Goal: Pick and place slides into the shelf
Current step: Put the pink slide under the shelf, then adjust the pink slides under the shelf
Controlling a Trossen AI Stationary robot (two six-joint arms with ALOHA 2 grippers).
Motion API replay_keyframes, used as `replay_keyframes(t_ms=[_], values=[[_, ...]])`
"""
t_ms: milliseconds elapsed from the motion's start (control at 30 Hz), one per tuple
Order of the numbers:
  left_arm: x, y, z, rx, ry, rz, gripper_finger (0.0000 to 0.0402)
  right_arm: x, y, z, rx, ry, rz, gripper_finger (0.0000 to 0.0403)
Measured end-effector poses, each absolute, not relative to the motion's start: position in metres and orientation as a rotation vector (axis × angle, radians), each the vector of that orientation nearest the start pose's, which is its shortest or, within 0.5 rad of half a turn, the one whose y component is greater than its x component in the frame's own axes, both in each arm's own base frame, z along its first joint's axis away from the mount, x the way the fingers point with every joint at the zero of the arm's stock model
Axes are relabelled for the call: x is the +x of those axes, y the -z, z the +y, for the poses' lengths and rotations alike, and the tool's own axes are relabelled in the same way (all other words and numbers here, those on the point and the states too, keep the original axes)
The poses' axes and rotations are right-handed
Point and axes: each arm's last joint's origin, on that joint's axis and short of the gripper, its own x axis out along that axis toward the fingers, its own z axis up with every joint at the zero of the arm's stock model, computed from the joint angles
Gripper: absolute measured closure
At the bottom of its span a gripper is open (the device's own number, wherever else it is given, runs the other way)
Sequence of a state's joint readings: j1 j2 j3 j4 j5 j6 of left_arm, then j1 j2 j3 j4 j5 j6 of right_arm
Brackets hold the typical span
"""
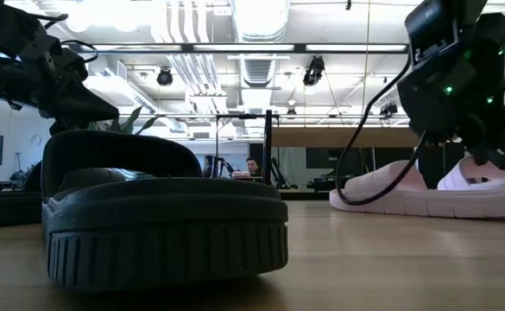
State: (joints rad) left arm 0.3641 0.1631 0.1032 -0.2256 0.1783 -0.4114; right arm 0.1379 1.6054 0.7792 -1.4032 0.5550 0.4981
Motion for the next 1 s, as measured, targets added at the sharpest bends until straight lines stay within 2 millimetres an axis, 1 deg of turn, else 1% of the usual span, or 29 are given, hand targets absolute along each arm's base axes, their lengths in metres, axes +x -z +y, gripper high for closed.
replay_keyframes(t_ms=[100, 233, 333, 433, 667, 900, 1000], values=[[0.095, -0.165, 0.031, -0.484, -0.239, 0.233, 0.0386, 0.184, -0.154, 0.005, -0.435, 0.728, 1.941, 0.0385], [0.095, -0.165, 0.031, -0.484, -0.239, 0.234, 0.0386, 0.184, -0.153, 0.002, -0.340, 0.750, 1.955, 0.0377], [0.095, -0.165, 0.031, -0.484, -0.240, 0.234, 0.0386, 0.185, -0.152, 0.001, -0.317, 0.743, 1.940, 0.0356], [0.095, -0.165, 0.031, -0.484, -0.240, 0.234, 0.0386, 0.187, -0.151, 0.002, -0.326, 0.721, 1.930, 0.0324], [0.095, -0.165, 0.031, -0.484, -0.240, 0.233, 0.0386, 0.186, -0.154, 0.002, -0.343, 0.692, 1.969, 0.0256], [0.095, -0.165, 0.031, -0.484, -0.239, 0.234, 0.0386, 0.186, -0.167, 0.003, -0.306, 0.733, 2.026, 0.0222], [0.095, -0.164, 0.031, -0.484, -0.239, 0.234, 0.0386, 0.188, -0.170, 0.005, -0.209, 0.699, 2.044, 0.0216]])
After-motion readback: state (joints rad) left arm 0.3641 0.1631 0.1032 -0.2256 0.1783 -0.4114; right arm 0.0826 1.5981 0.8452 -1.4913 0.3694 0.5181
